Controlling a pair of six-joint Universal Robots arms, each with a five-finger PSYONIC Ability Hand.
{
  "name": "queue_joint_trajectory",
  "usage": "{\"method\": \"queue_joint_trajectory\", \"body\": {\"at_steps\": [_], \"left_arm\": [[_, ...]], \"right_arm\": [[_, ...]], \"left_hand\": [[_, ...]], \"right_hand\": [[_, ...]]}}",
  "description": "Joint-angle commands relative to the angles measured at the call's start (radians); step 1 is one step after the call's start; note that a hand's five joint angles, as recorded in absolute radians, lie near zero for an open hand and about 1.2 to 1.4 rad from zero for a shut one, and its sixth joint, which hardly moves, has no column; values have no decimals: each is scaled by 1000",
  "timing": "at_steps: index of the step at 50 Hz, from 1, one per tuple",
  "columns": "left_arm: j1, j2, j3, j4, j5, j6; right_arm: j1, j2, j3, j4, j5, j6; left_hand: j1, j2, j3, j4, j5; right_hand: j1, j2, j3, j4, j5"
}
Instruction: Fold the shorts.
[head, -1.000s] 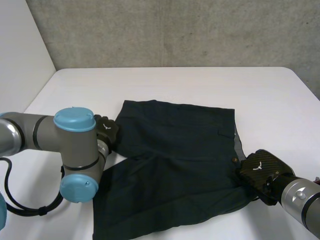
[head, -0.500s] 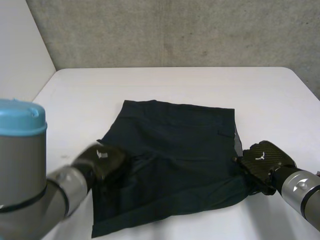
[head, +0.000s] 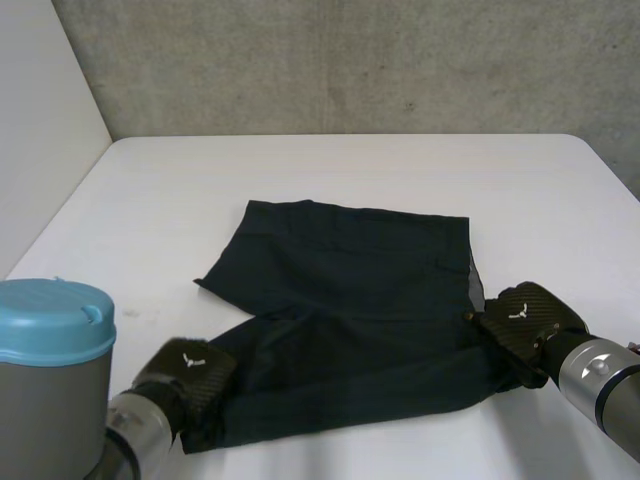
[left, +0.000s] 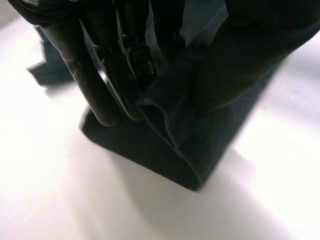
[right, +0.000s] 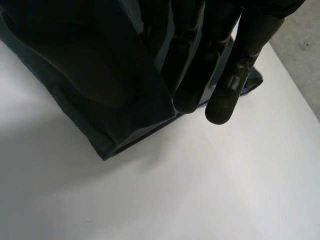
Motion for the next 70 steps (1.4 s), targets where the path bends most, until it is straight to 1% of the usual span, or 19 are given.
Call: {"method": "queue_joint_trajectory", "body": {"at_steps": [1,4,9,14,19,28,30,32,33,35,40,44,48,52,54,56,59,63,70], "left_arm": [[-7,-73,160,80,-42,75],[6,-128,267,181,-40,103],[46,-213,368,421,-40,167],[78,-418,519,699,-39,326],[111,-571,647,774,-27,411],[122,-763,798,840,116,377],[121,-794,804,865,136,371],[118,-803,804,880,144,370],[112,-806,801,896,142,371],[108,-803,795,908,141,371],[96,-774,775,919,127,365],[104,-633,703,906,93,331],[102,-475,571,884,58,215],[96,-288,416,726,41,54],[95,-263,398,687,41,29],[81,-198,349,522,43,-66],[66,-174,329,422,38,-118],[46,-174,301,325,39,-169],[53,-191,250,368,12,-178]], "right_arm": [[9,2,-83,-2,0,1],[11,10,-134,-8,6,0],[26,153,-308,-93,15,0],[75,298,-471,-213,26,-13],[89,477,-655,-298,29,-16],[116,773,-959,-319,27,-11],[121,845,-1030,-325,36,-11],[122,884,-1068,-324,52,-13],[124,902,-1086,-322,73,-13],[124,902,-1097,-319,98,-6],[133,780,-1061,-313,151,73],[123,599,-973,-301,148,202],[121,432,-886,-183,118,274],[119,323,-815,-7,66,286],[118,303,-788,61,58,291],[113,295,-737,151,59,300],[104,290,-644,222,47,322],[99,290,-504,166,43,323],[60,330,-337,-151,52,326]], "left_hand": [[271,211,223,208,244],[271,211,223,208,244],[271,211,223,208,244],[271,211,223,208,244],[271,211,223,208,244],[271,211,223,208,244],[38,-22,-10,-26,11],[-340,-400,-388,-404,-367],[-680,-739,-727,-743,-706],[-949,-1008,-996,-1012,-976],[-951,-1010,-998,-1014,-978],[-951,-1010,-998,-1014,-978],[-947,-1007,-995,-1010,-974],[-924,-983,-971,-987,-950],[-924,-983,-971,-987,-950],[-924,-983,-971,-987,-950],[-924,-983,-971,-987,-950],[-938,-998,-986,-1002,-965],[-941,-1001,-989,-1005,-968]], "right_hand": [[441,221,195,205,219],[441,221,195,205,219],[441,221,195,205,219],[441,221,195,205,219],[441,221,195,205,219],[441,221,195,205,219],[379,158,132,142,156],[-66,-286,-312,-303,-288],[-498,-719,-745,-735,-721],[-780,-1001,-1027,-1017,-1003],[-780,-1001,-1027,-1017,-1003],[-780,-1001,-1027,-1017,-1003],[-780,-1001,-1027,-1017,-1003],[-780,-1001,-1027,-1017,-1003],[-780,-1001,-1027,-1017,-1003],[-780,-1001,-1027,-1017,-1003],[-780,-1001,-1027,-1017,-1003],[-780,-1001,-1027,-1017,-1003],[-647,-867,-893,-884,-869]]}}
